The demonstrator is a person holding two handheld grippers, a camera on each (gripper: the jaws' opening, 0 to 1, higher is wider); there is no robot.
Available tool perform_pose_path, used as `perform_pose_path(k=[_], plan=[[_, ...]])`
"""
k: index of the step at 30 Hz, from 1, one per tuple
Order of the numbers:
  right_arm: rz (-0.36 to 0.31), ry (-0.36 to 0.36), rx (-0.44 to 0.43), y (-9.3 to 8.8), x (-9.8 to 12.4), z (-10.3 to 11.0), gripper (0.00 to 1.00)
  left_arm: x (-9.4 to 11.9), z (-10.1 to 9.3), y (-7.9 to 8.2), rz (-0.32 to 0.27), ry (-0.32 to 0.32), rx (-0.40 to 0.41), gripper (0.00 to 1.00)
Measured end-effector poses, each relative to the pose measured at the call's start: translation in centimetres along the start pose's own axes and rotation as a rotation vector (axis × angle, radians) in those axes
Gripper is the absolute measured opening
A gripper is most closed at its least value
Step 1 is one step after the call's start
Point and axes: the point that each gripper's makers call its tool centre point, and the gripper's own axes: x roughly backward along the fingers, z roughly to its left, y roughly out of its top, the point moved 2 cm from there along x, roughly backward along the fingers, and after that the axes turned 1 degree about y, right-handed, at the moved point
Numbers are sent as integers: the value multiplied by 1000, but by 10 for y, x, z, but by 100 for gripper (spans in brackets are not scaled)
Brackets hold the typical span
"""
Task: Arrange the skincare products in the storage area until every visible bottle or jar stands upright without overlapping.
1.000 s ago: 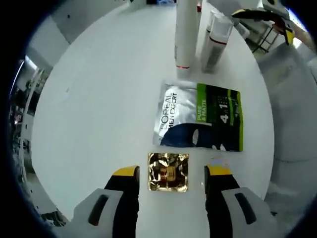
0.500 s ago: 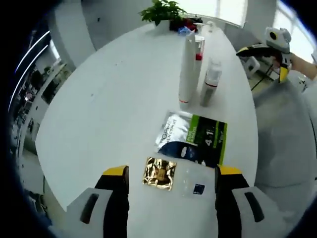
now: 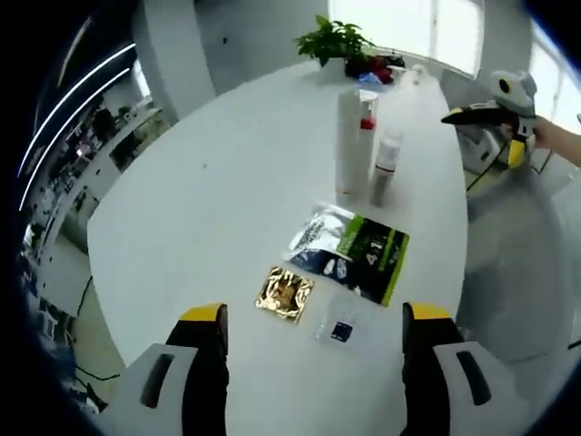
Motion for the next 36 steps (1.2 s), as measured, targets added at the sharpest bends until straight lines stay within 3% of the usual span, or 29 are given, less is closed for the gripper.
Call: perform_pose_path(k=[7,18,24,36], plan=[[-13,-25,14,3,1,-2,100,21,-1,-13,-52,114,64,85],[-37,-45,26,11,5,-5,100,56,-4,-17,-238,259,277,85],[-44,-42,34,12,5,0,100,67,-14,-24,-324,293,360,84],[-96,-104,37,18,29,-13,100,78,-42,-42,-339,315,407,85]])
